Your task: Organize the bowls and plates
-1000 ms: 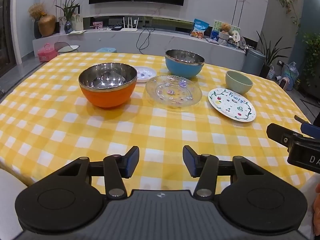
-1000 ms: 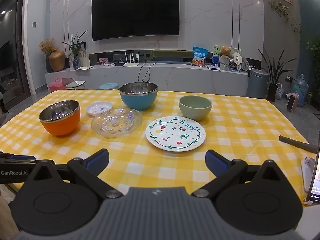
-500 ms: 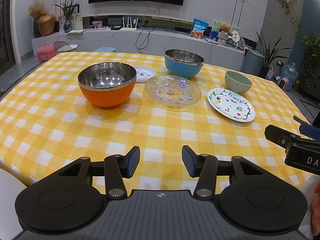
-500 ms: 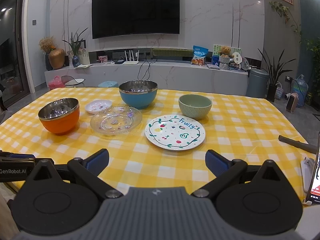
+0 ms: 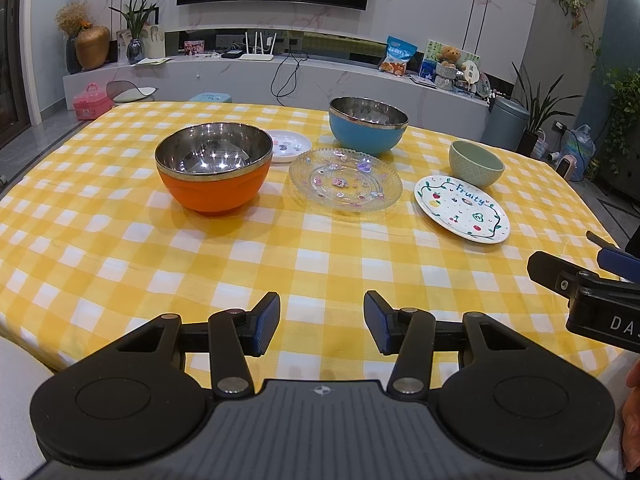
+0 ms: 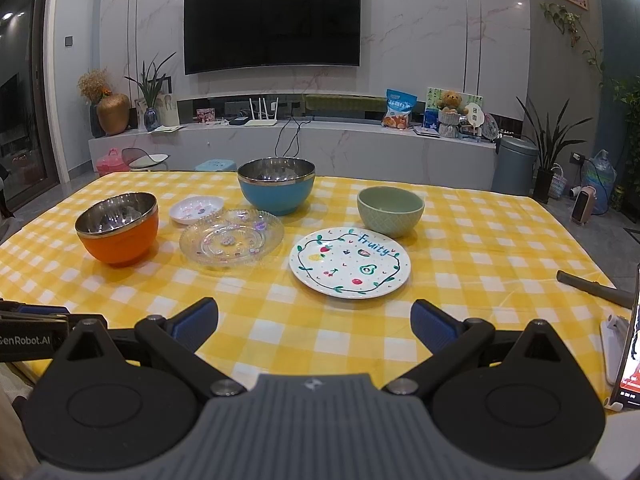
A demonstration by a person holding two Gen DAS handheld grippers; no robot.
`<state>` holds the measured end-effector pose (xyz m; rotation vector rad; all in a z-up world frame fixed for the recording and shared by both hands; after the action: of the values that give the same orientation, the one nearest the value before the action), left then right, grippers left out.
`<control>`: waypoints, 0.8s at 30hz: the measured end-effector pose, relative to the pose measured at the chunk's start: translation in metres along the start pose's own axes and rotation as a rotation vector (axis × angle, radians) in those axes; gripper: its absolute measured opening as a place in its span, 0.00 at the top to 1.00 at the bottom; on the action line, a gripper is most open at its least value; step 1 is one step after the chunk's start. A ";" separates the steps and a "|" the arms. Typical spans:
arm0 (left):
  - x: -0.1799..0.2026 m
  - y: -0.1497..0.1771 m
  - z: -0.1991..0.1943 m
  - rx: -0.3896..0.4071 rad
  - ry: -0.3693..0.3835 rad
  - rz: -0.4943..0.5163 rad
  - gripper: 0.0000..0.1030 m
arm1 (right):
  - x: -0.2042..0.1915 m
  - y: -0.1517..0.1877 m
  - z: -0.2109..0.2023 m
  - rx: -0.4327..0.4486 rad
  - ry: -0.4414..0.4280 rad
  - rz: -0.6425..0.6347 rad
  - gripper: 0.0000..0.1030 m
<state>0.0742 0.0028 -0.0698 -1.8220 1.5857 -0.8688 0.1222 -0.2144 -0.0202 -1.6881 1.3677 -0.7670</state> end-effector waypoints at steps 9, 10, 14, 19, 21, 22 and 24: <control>0.002 0.001 -0.001 0.002 0.002 0.002 0.44 | 0.000 0.002 0.001 -0.005 0.002 -0.007 0.03; 0.002 0.001 -0.001 0.002 0.003 0.001 0.44 | 0.000 0.002 0.000 -0.005 0.003 -0.011 0.03; 0.003 0.001 -0.001 0.001 0.003 0.003 0.44 | -0.003 0.001 0.000 -0.006 0.007 -0.027 0.03; 0.003 0.001 -0.001 0.001 0.002 0.000 0.44 | -0.004 0.002 -0.002 -0.006 0.011 -0.037 0.03; 0.003 0.001 -0.001 0.001 0.002 0.000 0.44 | -0.004 0.001 -0.002 -0.006 0.012 -0.038 0.03; 0.002 0.001 -0.001 0.001 0.002 0.001 0.44 | -0.005 0.001 -0.002 -0.005 0.013 -0.039 0.03; 0.002 0.001 -0.001 0.001 0.002 0.001 0.44 | -0.005 0.001 -0.002 -0.005 0.014 -0.040 0.03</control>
<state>0.0730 0.0003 -0.0696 -1.8195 1.5868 -0.8708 0.1190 -0.2101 -0.0194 -1.7222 1.3497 -0.7998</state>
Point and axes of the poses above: each gripper's, at about its wrist camera, not at the fingertips, and z roughly the way its jaws point, x to its right, y to its underside, the point moved 10 cm from there along z, roughly the way its jaws point, and after that the axes turned 3 degrees about x, right-handed, at the moved point
